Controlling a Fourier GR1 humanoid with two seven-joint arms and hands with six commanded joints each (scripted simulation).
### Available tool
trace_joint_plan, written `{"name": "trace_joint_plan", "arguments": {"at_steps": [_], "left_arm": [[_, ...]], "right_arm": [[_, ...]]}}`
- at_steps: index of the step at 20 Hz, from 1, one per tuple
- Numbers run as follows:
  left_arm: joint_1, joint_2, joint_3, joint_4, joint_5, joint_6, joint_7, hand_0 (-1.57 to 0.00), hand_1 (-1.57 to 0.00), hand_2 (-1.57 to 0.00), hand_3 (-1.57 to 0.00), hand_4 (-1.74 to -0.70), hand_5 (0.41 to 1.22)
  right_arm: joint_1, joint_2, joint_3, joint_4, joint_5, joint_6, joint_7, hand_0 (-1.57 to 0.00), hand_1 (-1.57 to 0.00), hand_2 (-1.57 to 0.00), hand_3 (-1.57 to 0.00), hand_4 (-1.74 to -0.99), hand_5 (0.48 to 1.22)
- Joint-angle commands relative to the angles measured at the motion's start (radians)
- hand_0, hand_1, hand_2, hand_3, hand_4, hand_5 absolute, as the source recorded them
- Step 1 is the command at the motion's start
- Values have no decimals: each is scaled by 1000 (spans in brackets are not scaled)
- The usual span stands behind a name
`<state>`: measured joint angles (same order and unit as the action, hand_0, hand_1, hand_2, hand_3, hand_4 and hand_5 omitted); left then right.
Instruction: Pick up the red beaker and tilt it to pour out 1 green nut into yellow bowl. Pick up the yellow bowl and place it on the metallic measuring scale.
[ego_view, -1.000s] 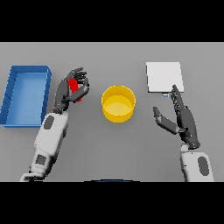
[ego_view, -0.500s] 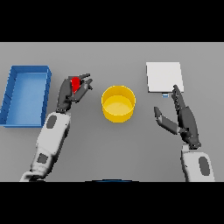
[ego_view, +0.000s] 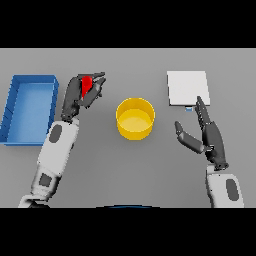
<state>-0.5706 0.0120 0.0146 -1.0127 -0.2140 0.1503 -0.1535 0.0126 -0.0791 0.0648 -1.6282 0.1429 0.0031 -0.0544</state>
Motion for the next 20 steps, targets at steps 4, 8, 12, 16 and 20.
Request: {"name": "trace_joint_plan", "arguments": {"at_steps": [4, 8, 12, 16, 20], "left_arm": [[3, 56, -87, -81, -74, -6, 97, -1565, -1565, -1565, -1560, -1616, 1170], [-12, 91, -122, -87, -90, -15, 137, -1565, -1565, -1565, -1560, -1616, 1140], [-69, 159, -244, -91, -198, -54, 203, -1569, -1569, -1569, -1566, -1690, 1124], [-149, 239, -392, -72, -348, -113, 261, -1570, -1570, -1570, -1569, -1720, 1145], [-237, 286, -516, -31, -441, -227, 278, -1571, -1571, -1571, -1570, -1732, 1190]], "right_arm": [[18, -7, 6, -2, 2, 12, -19, 1, 1, 1, 1, -1277, 667], [10, -12, -2, -1, -2, 11, -2, 1, 1, 1, 1, -1277, 679], [22, 7, 12, -15, -7, 15, 7, 1, 1, 1, 1, -1274, 688], [19, 1, 8, -14, 9, 1, 15, 1, 1, 1, 1, -1284, 692], [13, -4, 9, -10, 19, -2, 15, 1, 1, 1, 1, -1290, 695]]}}
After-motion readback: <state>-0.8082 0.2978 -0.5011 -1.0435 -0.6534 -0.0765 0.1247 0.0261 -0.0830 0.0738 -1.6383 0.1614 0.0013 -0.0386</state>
